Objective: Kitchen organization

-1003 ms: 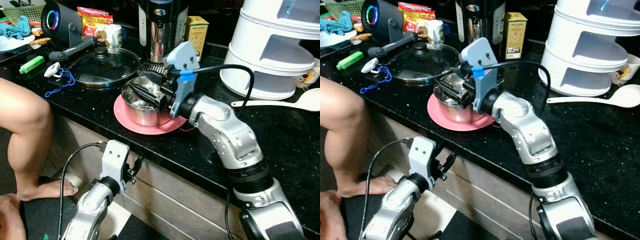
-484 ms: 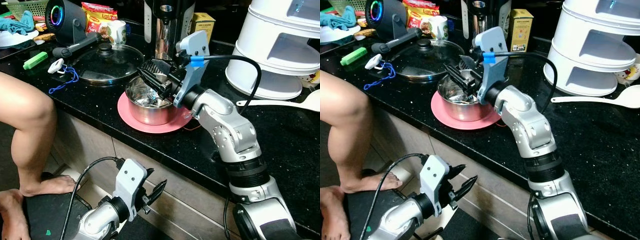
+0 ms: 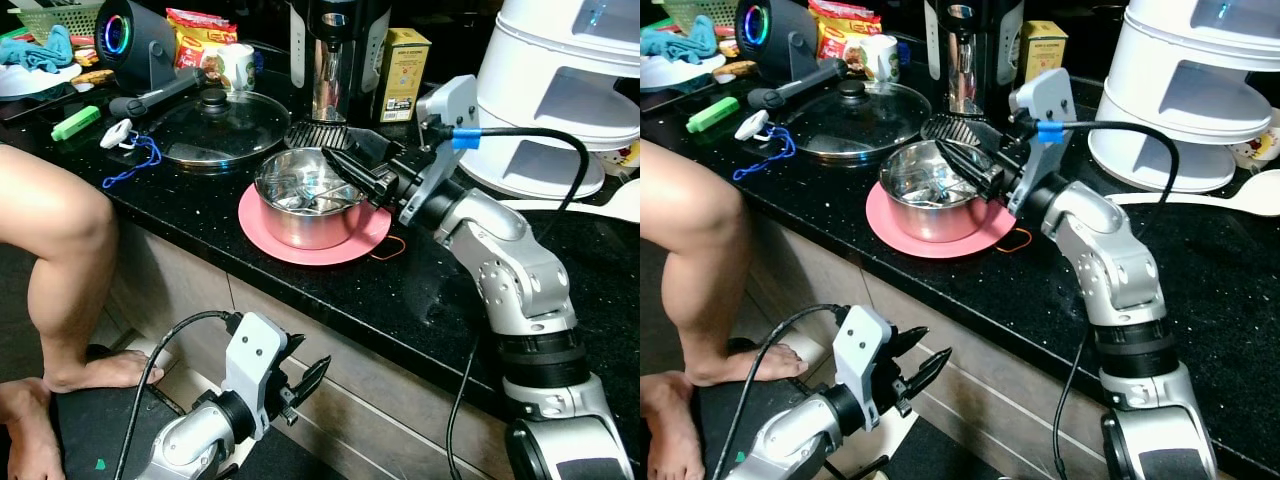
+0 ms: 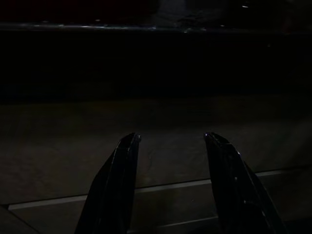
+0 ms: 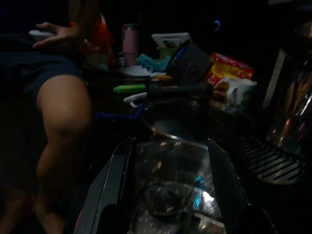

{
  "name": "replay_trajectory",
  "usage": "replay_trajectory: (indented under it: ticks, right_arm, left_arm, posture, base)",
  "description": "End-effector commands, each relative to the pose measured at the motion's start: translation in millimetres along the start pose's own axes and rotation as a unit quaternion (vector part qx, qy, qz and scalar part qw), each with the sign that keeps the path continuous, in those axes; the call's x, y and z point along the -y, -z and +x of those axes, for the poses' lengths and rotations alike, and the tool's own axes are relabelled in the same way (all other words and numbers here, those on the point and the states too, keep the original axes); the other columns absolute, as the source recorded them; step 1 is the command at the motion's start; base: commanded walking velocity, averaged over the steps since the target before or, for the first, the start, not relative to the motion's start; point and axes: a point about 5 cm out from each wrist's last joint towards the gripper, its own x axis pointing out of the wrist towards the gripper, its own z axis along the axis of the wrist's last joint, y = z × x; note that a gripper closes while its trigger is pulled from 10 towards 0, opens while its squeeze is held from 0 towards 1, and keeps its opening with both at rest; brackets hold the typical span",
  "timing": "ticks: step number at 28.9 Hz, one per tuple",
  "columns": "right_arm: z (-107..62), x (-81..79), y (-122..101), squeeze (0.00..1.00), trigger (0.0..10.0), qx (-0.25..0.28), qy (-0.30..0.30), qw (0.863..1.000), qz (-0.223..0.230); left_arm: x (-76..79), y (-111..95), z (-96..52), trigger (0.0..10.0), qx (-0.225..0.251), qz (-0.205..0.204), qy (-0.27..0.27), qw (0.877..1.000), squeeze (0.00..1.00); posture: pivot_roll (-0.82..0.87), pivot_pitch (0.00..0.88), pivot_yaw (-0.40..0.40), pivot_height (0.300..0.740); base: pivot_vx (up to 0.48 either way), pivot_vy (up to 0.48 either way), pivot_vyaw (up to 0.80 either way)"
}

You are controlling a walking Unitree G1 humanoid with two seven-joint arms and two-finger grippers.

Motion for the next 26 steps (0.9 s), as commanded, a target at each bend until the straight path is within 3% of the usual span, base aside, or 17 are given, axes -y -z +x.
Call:
replay_trajectory:
  ticks: [1, 4, 5, 13, 18, 23, 25, 26]
  right_arm:
    - [-2.6, 0.3, 2.0, 0.0, 10.0, 0.0, -0.005, 1.0, 0.001]
    - [-2.2, 8.8, 12.3, 0.0, 10.0, -0.034, 0.033, 0.999, -0.004]
    - [0.9, 15.3, 15.0, 0.0, 10.0, -0.036, 0.07, 0.997, 0.012]
    - [8.4, 46.5, 7.6, 0.0, 10.0, -0.013, 0.203, 0.978, 0.044]
    - [-1.1, 60.6, -1.4, 0.0, 10.0, -0.004, 0.234, 0.971, 0.051]
    - [-6.9, 65.0, 2.0, 0.0, 10.0, -0.05, 0.248, 0.967, 0.04]
    - [-11.0, 64.8, 8.1, 0.0, 10.0, -0.101, 0.242, 0.964, 0.043]
    - [-13.2, 64.0, 9.3, 0.0, 10.0, -0.116, 0.233, 0.963, 0.065]
  left_arm:
    - [0.7, -0.6, -1.2, 10.0, -0.002, -0.005, 0.004, 1.0, 0.0]
    - [0.6, -0.9, -1.3, 10.0, -0.001, -0.007, 0.004, 1.0, 0.0]
    - [0.7, -1.2, -1.3, 10.0, 0.0, -0.008, 0.005, 1.0, 0.0]
    - [1.4, -1.6, -0.1, 10.0, 0.001, -0.01, 0.003, 1.0, 0.0]
    - [1.7, -2.2, -0.5, 10.0, 0.003, -0.013, 0.001, 1.0, 0.0]
    - [1.8, -2.2, -0.6, 10.0, 0.003, -0.015, 0.002, 1.0, 0.0]
    - [1.6, -2.2, -0.7, 10.0, 0.003, -0.017, 0.002, 1.0, 0.0]
    - [1.5, -2.2, -0.7, 10.0, 0.003, -0.018, 0.002, 1.0, 0.0]
  posture:
    - [0.05, 0.003, -0.015, 0.732]
    - [0.05, 0.005, -0.016, 0.732]
    - [0.05, 0.006, -0.017, 0.732]
    - [0.07, 0.008, -0.024, 0.732]
    - [0.06, 0.013, -0.025, 0.732]
    - [0.05, 0.015, -0.023, 0.732]
    - [0.05, 0.016, -0.022, 0.732]
    - [0.05, 0.018, -0.02, 0.732]
  base:
    - [0.0, 0.0, 0.0]
    - [0.0, 0.0, 0.0]
    - [0.0, 0.0, 0.0]
    - [0.0, 0.0, 0.0]
    - [0.0, 0.0, 0.0]
    - [0.0, 0.0, 0.0]
    - [0.0, 0.0, 0.0]
    - [0.0, 0.0, 0.0]
